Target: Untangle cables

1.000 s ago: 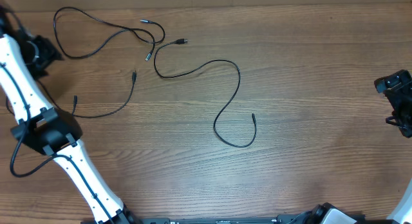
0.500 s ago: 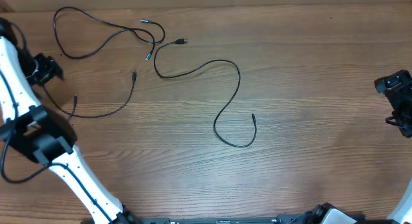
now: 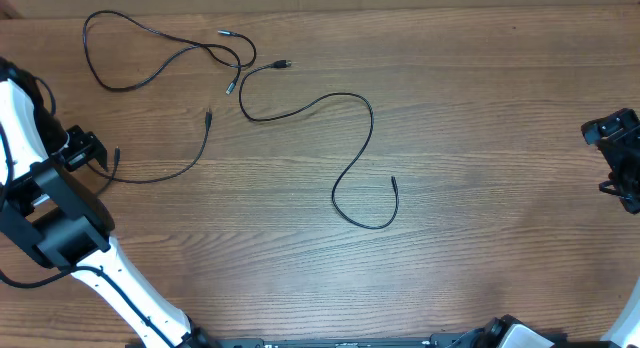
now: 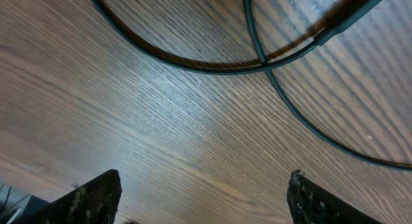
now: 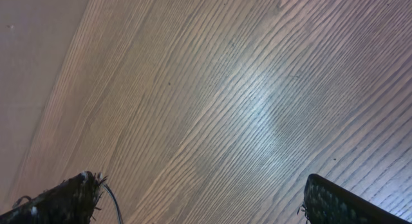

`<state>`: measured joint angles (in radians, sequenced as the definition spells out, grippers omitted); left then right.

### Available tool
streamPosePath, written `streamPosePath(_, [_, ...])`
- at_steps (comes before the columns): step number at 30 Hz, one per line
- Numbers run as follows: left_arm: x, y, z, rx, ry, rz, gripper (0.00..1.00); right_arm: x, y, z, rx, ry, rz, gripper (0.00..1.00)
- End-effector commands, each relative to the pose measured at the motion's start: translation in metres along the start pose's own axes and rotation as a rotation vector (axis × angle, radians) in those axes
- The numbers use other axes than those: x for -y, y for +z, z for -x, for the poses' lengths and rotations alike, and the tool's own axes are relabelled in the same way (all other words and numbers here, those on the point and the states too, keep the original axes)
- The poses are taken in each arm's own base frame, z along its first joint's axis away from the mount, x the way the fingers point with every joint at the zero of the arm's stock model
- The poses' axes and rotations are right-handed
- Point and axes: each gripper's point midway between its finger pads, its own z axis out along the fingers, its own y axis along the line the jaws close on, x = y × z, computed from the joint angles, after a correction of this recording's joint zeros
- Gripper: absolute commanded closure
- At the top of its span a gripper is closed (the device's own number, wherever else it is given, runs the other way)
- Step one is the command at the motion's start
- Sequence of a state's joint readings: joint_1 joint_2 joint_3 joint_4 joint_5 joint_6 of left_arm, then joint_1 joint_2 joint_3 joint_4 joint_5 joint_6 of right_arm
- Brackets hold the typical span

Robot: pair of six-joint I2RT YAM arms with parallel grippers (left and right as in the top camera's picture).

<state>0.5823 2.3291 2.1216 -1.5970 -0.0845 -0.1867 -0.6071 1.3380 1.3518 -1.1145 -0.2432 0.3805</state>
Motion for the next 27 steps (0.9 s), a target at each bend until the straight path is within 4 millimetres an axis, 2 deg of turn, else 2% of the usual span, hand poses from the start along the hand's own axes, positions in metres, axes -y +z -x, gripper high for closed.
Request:
streamPosePath(1, [0.004, 0.009, -0.004, -0.031, 0.026, -0.023, 0.17, -0.001, -0.004, 0.005, 0.022, -0.012, -0.002, 0.0])
streamPosePath(4, [0.004, 0.003, -0.01, -0.044, 0.018, -0.065, 0.14, -0.001, -0.003, 0.005, 0.022, -0.012, -0.003, 0.0])
streamPosePath(7, [-0.003, -0.011, -0.016, -0.03, 0.005, -0.089, 0.14, -0.001, -0.004, 0.005, 0.022, -0.012, -0.002, 0.0])
streamPosePath(12, [-0.02, -0.053, -0.023, 0.102, -0.061, -0.136, 0.19, -0.001, -0.004, 0.005, 0.022, -0.012, -0.002, 0.0])
streamPosePath(14, [-0.023, -0.075, -0.032, 0.177, -0.077, -0.16, 0.16, -0.001, -0.004, 0.005, 0.022, -0.012, -0.002, 0.0])
streamPosePath(19, [-0.031, -0.11, -0.065, 0.306, -0.08, -0.171, 0.13, -0.001, -0.004, 0.005, 0.022, -0.012, -0.002, 0.0])
streamPosePath(23, [-0.034, -0.117, -0.092, 0.378, -0.068, -0.182, 0.15, -0.001, -0.004, 0.005, 0.022, -0.012, -0.002, 0.0])
streamPosePath(25, [-0.035, -0.111, -0.109, 0.421, -0.059, -0.185, 0.15, -0.001, -0.004, 0.005, 0.022, -0.012, -0.002, 0.0])
streamPosePath(27, [-0.035, -0.104, -0.116, 0.451, -0.06, -0.189, 0.15, -0.001, -0.003, 0.005, 0.022, -0.012, -0.003, 0.0])
